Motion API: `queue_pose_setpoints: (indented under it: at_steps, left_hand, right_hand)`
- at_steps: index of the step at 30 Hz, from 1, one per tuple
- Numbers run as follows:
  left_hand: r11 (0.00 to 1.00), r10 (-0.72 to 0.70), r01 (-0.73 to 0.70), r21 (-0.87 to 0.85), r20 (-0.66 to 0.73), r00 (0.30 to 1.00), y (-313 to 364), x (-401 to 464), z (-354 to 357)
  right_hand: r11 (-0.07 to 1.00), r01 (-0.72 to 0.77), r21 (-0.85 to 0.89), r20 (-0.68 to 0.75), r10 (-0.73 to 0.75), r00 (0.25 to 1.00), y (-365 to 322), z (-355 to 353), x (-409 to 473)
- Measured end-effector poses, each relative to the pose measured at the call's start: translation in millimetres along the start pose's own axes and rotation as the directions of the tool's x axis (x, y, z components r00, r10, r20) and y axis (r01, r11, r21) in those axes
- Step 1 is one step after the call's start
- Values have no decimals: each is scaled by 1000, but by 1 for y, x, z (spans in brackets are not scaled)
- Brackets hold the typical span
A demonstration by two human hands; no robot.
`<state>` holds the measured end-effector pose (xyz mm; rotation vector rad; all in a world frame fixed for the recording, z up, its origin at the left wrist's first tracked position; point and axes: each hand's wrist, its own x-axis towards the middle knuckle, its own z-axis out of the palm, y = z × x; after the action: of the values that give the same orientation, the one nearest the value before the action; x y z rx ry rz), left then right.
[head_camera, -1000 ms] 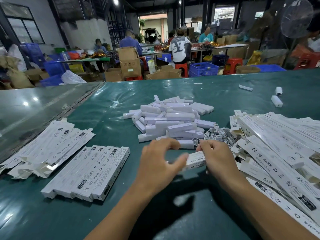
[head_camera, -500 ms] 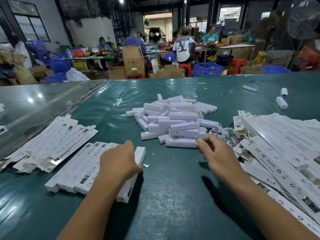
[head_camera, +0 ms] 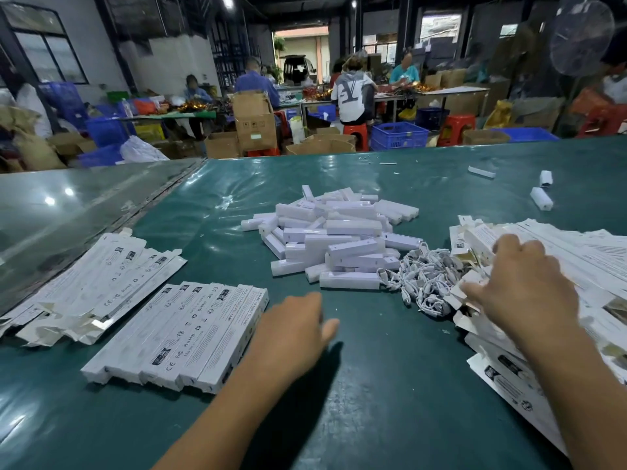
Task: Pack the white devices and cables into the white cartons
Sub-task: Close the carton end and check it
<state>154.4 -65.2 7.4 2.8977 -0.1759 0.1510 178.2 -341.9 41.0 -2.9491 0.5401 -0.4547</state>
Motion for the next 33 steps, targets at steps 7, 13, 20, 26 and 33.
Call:
queue_pose_setpoints:
  at_steps: [7,13,20,26,33]
  left_hand:
    - [974,177,-167,-153,53,983,24,-8,16]
    - [936,255,-277,-215,-125,959,24,-10,7]
    - [697,308,-468,-543,-362,880,46,-24,-1]
    - [866,215,-358,-350,-386,897,34,-18,-3]
    - [862,227,-308,-403,-238,945,20,-10,-11]
  right_hand:
    - [1000,16,-13,136,-14,991,9,1,7]
    - [872,344,349,-359,-215,908,-1,-22,-2]
    - [74,555,829,-541,-150,828,-59,-33,-64]
    - [-15,307,952,-304,-192,933,-75,9,-64]
    - [297,555,777,-487,-275,829,-69,13,-57]
